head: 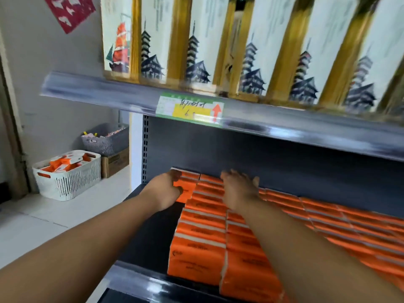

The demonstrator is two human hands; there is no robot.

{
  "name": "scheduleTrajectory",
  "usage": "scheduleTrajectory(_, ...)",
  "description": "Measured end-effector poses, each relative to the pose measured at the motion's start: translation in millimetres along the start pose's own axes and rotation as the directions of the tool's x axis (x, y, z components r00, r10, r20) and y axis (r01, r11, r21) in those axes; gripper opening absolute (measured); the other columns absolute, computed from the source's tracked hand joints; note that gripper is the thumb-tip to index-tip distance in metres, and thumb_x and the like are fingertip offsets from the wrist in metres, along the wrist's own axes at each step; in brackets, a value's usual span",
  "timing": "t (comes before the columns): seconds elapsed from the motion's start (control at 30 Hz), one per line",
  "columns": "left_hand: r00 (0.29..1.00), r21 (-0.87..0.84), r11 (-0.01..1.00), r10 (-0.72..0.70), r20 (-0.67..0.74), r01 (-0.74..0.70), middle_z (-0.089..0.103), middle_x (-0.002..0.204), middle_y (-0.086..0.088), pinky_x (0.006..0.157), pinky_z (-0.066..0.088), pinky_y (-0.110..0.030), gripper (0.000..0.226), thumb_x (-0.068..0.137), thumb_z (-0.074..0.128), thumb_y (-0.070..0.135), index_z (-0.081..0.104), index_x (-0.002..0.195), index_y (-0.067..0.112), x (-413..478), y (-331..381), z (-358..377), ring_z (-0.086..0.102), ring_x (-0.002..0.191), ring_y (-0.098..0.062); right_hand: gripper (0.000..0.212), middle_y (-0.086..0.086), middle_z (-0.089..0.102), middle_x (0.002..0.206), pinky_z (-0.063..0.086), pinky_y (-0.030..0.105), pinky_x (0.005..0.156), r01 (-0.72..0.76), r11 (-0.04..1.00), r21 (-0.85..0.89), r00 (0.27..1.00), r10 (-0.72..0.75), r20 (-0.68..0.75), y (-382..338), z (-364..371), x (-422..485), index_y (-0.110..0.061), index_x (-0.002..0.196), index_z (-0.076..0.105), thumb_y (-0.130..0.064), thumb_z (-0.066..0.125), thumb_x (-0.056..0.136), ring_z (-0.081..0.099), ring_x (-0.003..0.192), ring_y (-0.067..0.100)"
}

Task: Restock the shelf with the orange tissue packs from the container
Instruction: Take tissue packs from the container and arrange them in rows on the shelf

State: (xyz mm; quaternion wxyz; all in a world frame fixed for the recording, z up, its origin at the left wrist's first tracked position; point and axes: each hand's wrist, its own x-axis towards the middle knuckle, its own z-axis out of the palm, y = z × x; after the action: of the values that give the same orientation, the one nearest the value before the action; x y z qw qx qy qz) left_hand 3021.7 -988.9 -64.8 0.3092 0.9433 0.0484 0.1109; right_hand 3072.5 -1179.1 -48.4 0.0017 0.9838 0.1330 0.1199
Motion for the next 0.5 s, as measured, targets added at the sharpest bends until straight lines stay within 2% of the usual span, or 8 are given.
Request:
scheduleTrajectory(0.1,0.999,0.052,0.998,0.037,0.036,-0.039,0.062,0.127,-0.003,0.096,0.045,-0.030,0.038,0.092,0.056,0.021,0.054,0.129,0.019,-13.1,24.5,-5.1,0.057,0.117,-0.025,0.060,0.000,0.040,0.148,0.023,0.053,0.110,-0.026,1.000,-0.017,1.000,0.026,-0.001,36.2,-2.1,-38.0,-0.026,0.143,0.034,-0.026,0.060,0.088,0.038,0.136,0.027)
scheduleTrajectory(0.23,0.990,0.145,0.982,0.104,0.093,-0.117,0.055,0.137,-0.004,0.088,0.040,-0.023,0.049,0.091,0.058,0.026,0.047,0.138,0.024,-33.3,60.7,-1.6,0.053,0.124,-0.022,0.057,0.004,0.043,0.144,0.026,0.051,0.107,-0.058,0.995,-0.083,0.998,0.056,-0.029,83.4,-20.1,-88.5,-0.022,0.142,0.034,-0.028,0.056,0.090,0.040,0.133,0.028)
scheduleTrajectory(0.37,0.968,0.204,0.954,0.185,0.172,-0.219,0.048,0.145,-0.004,0.101,0.036,-0.022,0.057,0.088,0.064,0.024,0.045,0.142,0.018,-54.5,98.5,16.1,0.047,0.131,-0.021,0.056,0.005,0.045,0.141,0.028,0.049,0.105,-0.080,0.986,-0.143,0.996,0.072,-0.059,129.0,-43.4,-133.7,-0.021,0.140,0.037,-0.033,0.058,0.089,0.042,0.130,0.029)
scheduleTrajectory(0.5,0.943,0.189,0.937,0.251,0.217,-0.293,0.051,0.144,-0.005,0.101,0.038,-0.023,0.059,0.086,0.066,0.025,0.046,0.141,0.018,-75.5,144.3,42.1,0.049,0.130,-0.021,0.065,0.005,0.044,0.142,0.028,0.052,0.106,-0.140,0.980,-0.138,0.988,0.131,-0.076,173.4,-63.0,-173.0,-0.020,0.142,0.034,-0.039,0.062,0.086,0.042,0.131,0.030)
